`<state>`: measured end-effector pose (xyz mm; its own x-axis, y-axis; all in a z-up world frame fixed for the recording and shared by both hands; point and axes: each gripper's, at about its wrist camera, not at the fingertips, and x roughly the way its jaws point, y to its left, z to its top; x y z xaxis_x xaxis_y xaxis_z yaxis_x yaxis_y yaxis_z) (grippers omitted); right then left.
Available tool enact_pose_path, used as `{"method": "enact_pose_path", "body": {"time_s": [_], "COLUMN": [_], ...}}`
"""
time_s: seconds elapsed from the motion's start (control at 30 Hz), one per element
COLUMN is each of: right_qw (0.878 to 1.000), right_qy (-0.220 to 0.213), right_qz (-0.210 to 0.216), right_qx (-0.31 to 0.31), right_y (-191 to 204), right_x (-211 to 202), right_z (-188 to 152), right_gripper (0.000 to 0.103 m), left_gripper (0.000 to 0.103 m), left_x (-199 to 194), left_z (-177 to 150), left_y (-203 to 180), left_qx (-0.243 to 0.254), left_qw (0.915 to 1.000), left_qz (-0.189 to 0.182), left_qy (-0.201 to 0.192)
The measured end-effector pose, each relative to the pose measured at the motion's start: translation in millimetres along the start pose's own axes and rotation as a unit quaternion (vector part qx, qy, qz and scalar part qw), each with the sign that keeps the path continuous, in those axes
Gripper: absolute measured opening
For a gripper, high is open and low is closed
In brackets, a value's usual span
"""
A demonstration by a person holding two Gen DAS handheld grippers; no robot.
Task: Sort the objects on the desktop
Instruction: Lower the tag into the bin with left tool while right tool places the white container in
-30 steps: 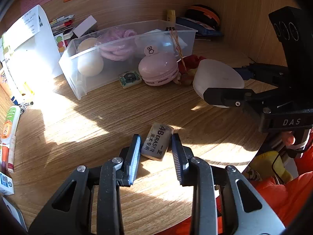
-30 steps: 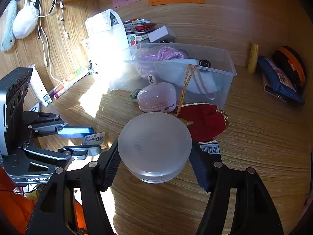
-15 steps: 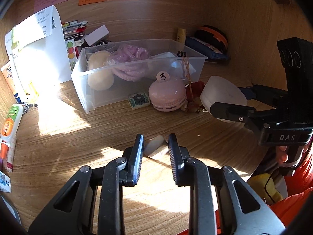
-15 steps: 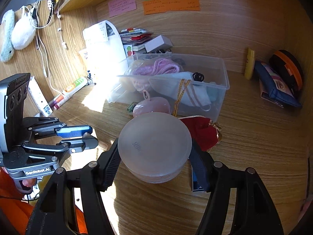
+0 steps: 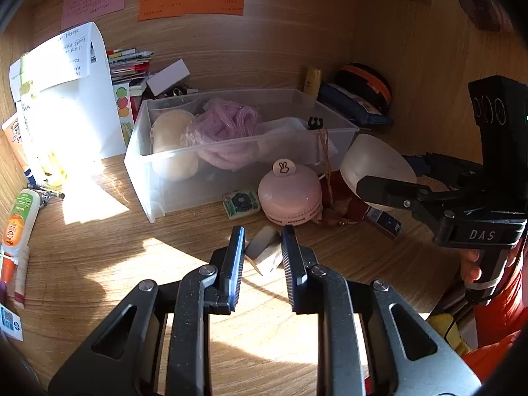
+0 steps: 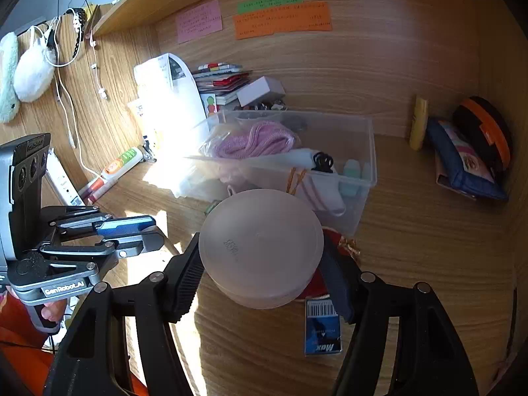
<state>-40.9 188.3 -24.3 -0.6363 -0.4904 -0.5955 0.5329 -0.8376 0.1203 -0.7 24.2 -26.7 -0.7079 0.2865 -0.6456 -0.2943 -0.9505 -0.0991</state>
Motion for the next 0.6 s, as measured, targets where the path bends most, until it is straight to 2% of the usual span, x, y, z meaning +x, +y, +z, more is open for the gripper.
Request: {"method": "enact_pose_path", "body": {"time_s": [0.17, 0.6], "right_qw": [1.0, 0.999], "right_qy": [-0.012, -0.038], "right_qz": [-0.002, -0.013], "right_qx": [-0.008, -0.016], "right_y": [-3.5, -15.2], "right_x": [-3.1, 3.1], "right_z": [11.4, 44.0], "right_gripper": [0.063, 0.063], "left_gripper": [0.022, 0.022], "left_x": [-5.1, -16.7], "left_z": [13.0, 54.0], "left_y": [9.0, 34.0], "left_qx": [-0.015, -0.013], "left_qw": [0.9997, 0.9969], "left_qz": [-0.001, 0.023], "left_qy": [-0.022, -0.074]}}
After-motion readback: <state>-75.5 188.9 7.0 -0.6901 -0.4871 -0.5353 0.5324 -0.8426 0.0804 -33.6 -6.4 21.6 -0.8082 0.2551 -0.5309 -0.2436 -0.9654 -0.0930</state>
